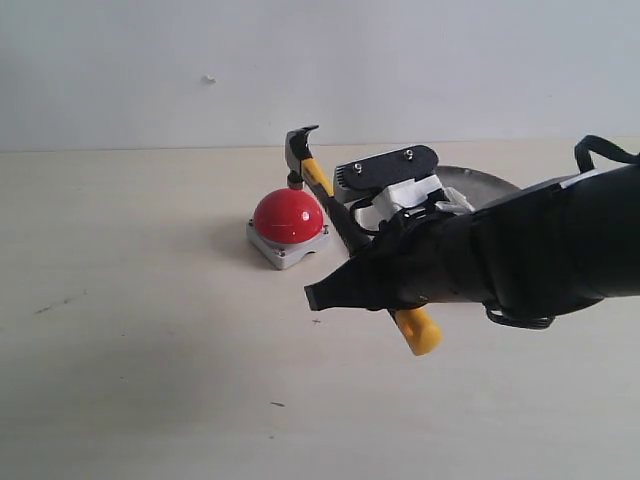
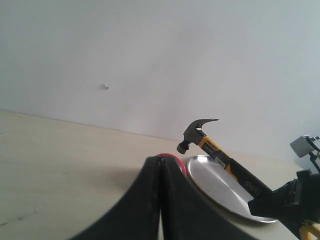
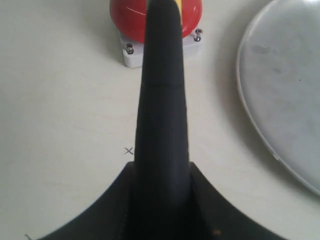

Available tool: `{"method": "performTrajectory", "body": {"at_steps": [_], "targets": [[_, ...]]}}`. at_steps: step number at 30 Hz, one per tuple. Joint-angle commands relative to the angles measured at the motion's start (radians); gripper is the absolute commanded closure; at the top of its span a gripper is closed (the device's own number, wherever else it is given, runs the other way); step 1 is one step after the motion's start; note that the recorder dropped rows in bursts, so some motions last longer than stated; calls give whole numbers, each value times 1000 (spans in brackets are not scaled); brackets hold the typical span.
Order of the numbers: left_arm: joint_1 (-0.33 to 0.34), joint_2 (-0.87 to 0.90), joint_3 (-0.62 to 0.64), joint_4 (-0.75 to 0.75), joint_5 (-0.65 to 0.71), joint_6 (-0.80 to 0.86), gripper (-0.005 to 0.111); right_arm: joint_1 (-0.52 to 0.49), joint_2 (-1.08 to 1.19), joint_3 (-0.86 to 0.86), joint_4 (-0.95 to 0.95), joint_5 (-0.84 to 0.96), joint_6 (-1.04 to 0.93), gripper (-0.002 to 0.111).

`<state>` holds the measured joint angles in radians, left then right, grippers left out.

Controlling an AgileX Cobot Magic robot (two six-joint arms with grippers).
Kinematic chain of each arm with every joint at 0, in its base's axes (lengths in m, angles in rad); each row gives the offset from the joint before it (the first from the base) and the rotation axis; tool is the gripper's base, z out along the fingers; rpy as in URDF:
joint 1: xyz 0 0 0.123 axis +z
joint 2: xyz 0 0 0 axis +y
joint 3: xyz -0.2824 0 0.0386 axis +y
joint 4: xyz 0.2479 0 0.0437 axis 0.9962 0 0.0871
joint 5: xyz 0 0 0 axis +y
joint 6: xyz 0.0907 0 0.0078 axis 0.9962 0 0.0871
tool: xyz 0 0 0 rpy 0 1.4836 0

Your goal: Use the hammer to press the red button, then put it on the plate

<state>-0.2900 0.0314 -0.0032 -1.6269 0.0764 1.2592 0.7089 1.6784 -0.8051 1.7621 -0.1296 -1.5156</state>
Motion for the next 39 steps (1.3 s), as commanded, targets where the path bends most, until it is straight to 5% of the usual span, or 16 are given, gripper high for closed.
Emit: {"method": "performTrajectory", "body": {"at_steps": [1,19,31,39], "targets": [[1,3,3,0,-2,1,107,0,-10,-33,-18,-16,-4,108],[1,3,3,0,0,1,107,0,-93,-150,-45,-17,-11,108],[1,3,3,0,0,1,107,0,162,-91,-18,56,-5,108],[1,3,3,0,0,1,107,0,-33,-142,-18,71,-7,108]]}}
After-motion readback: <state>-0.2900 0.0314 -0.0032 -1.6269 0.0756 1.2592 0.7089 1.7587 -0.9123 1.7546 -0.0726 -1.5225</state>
